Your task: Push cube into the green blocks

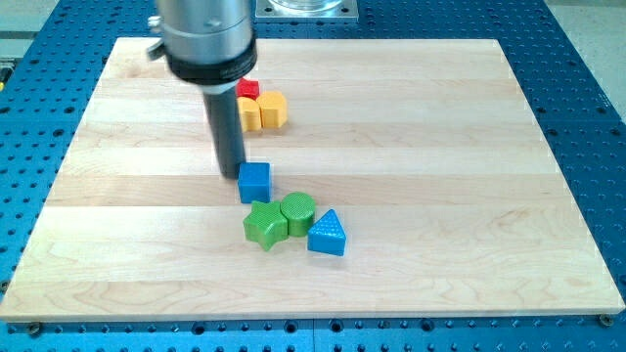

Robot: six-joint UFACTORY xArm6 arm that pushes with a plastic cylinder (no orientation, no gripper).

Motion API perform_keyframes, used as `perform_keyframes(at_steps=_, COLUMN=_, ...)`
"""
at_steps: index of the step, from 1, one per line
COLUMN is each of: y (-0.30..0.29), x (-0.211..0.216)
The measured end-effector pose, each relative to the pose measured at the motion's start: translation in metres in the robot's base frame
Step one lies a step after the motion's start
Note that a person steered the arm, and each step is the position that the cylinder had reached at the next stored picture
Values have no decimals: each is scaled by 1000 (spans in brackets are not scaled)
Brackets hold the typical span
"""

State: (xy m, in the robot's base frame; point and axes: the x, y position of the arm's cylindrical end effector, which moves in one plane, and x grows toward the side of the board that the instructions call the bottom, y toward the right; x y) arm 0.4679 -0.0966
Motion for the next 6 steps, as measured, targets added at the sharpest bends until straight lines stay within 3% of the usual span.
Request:
perform_keyframes(at_steps=1, y=38, x=34)
perform_keyframes(at_steps=2, y=25, x=13)
perform_keyframes(at_steps=3, y=53, x=-22)
perform_keyframes(at_steps=5, y=74, x=11)
perform_keyframes(at_steps=6, y=74, x=3)
